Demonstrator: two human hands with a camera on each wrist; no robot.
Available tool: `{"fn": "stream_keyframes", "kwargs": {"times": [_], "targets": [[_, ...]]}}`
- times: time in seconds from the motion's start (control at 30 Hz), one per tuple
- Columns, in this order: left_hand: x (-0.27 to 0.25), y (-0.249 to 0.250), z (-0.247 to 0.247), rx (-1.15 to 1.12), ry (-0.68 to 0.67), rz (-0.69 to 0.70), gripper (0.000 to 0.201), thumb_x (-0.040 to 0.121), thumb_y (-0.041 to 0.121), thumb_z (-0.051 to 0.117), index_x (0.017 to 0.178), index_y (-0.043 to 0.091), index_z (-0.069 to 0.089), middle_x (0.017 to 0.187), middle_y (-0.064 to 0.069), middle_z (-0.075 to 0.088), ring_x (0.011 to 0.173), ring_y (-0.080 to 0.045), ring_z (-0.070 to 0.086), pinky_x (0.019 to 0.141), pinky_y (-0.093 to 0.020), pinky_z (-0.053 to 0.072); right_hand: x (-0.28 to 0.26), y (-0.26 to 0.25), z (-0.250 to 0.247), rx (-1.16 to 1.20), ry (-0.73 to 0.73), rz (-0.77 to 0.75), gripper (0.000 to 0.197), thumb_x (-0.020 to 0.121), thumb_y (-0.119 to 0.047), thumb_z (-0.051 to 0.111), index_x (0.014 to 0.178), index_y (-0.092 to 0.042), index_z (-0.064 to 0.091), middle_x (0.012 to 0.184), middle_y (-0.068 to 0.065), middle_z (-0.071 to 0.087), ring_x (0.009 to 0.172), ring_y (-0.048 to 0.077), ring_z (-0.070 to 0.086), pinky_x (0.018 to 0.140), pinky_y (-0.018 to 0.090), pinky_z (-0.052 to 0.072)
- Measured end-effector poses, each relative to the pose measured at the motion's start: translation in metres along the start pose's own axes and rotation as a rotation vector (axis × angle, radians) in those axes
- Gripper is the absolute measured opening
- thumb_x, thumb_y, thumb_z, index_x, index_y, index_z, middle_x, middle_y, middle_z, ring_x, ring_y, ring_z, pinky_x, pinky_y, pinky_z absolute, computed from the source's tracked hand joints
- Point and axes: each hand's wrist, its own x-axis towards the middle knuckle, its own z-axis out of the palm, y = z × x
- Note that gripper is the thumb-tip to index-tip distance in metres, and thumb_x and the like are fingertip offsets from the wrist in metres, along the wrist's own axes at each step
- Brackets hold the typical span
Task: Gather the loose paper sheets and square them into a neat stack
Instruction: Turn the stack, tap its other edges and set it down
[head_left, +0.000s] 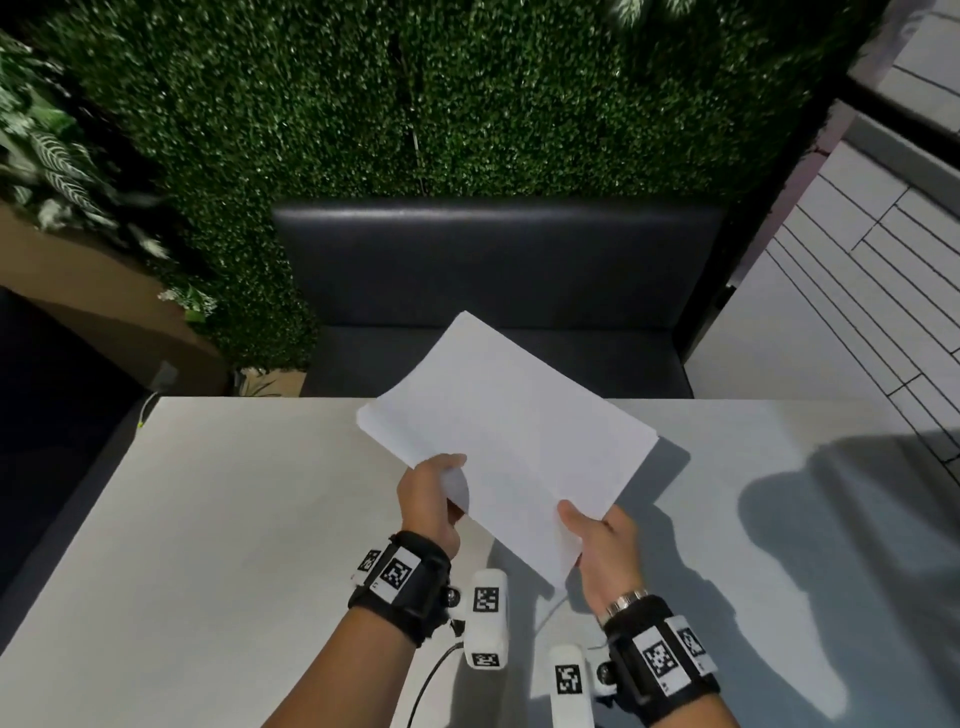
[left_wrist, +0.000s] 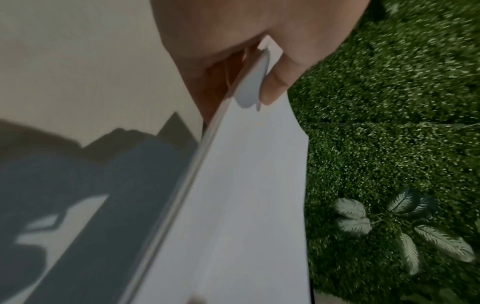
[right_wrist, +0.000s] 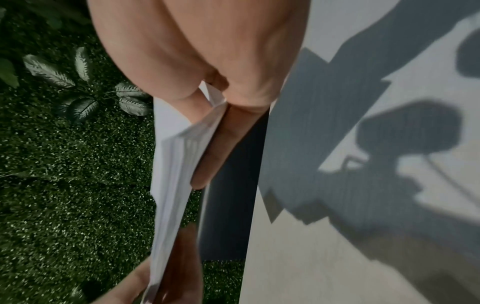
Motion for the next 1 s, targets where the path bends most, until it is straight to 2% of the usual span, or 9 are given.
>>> {"fn": "stream_keyframes", "kwargs": {"times": [0.07,0.1,0.23,0.33,0.5,0.63,0.77,0.9,1.0], "targets": [[0.001,0.016,-0.005,-0.004,0.032,0.074,0.013,0.081,0.015,0.074,0.089,0.011,0.065,0.087,-0.005,0.061,0.077,-0.022,0.056,0.062,-0.03,0.044,0.003,0.004,-0.008,0.003,0.018,-0.006,0.019,0.088,0.001,0.067,0.102,-0.012,0.071,0.104,0.006,0.076,0.097,0.026,0.07,0.083,0.042,0.056],[0.003,0.024,-0.009,-0.004,0.043,0.121,0.008,0.088,0.016,0.07,0.088,0.011,0.062,0.082,-0.006,0.061,0.074,-0.022,0.057,0.062,-0.03,0.046,0.003,0.005,-0.012,0.008,0.019,-0.002,0.02,0.088,0.0,0.068,0.104,-0.011,0.07,0.106,0.007,0.076,0.1,0.028,0.069,0.087,0.046,0.055],[0.01,0.044,-0.025,-0.012,0.024,0.26,0.015,0.095,0.019,0.06,0.103,0.006,0.066,0.089,-0.011,0.069,0.078,-0.027,0.066,0.062,-0.033,0.055,0.003,0.009,-0.025,0.033,0.02,-0.011,0.024,0.088,-0.001,0.068,0.111,-0.007,0.068,0.109,0.008,0.076,0.105,0.029,0.069,0.089,0.042,0.053],[0.016,0.046,-0.032,0.004,0.015,0.271,0.011,0.092,0.011,0.055,0.088,0.007,0.065,0.091,-0.013,0.069,0.079,-0.028,0.065,0.059,-0.032,0.054,0.003,0.01,-0.026,0.041,0.004,-0.028,0.025,0.088,0.0,0.067,0.111,-0.007,0.069,0.106,0.006,0.077,0.103,0.029,0.069,0.089,0.042,0.053],[0.013,0.051,-0.038,-0.059,-0.033,0.219,0.016,0.093,0.009,0.05,0.081,0.008,0.06,0.083,-0.011,0.069,0.075,-0.027,0.061,0.074,-0.039,0.051,0.002,0.011,-0.024,0.017,0.001,-0.061,0.021,0.088,0.0,0.067,0.106,-0.011,0.071,0.105,0.005,0.077,0.105,0.03,0.068,0.098,0.049,0.05],[0.016,0.053,-0.039,-0.005,-0.038,0.202,0.023,0.101,0.016,0.047,0.094,0.005,0.066,0.094,-0.013,0.072,0.085,-0.03,0.065,0.084,-0.044,0.053,0.004,0.013,-0.027,0.005,0.02,-0.071,0.02,0.087,0.0,0.068,0.103,-0.012,0.071,0.103,0.004,0.077,0.106,0.032,0.068,0.099,0.051,0.049],[0.021,0.054,-0.044,0.073,-0.01,0.135,0.018,0.098,0.015,0.055,0.101,0.001,0.066,0.091,-0.015,0.072,0.079,-0.032,0.066,0.071,-0.041,0.058,0.003,0.012,-0.03,0.012,0.035,-0.105,0.022,0.087,0.002,0.068,0.107,-0.008,0.07,0.107,0.006,0.076,0.105,0.028,0.069,0.098,0.048,0.051],[0.032,0.054,-0.058,0.109,0.032,0.062,0.027,0.086,0.007,0.07,0.11,-0.006,0.067,0.095,-0.021,0.074,0.073,-0.032,0.069,0.058,-0.034,0.059,0.0,0.006,-0.033,0.006,0.026,-0.149,0.023,0.088,0.005,0.064,0.103,-0.011,0.07,0.099,-0.001,0.078,0.099,0.022,0.07,0.082,0.034,0.054],[0.036,0.053,-0.063,0.078,0.07,0.061,0.032,0.078,0.0,0.076,0.107,-0.011,0.068,0.094,-0.024,0.073,0.069,-0.031,0.068,0.053,-0.031,0.059,-0.001,0.008,-0.034,-0.015,0.029,-0.156,0.023,0.088,0.005,0.064,0.1,-0.013,0.071,0.096,-0.003,0.078,0.095,0.019,0.071,0.079,0.031,0.053]]}}
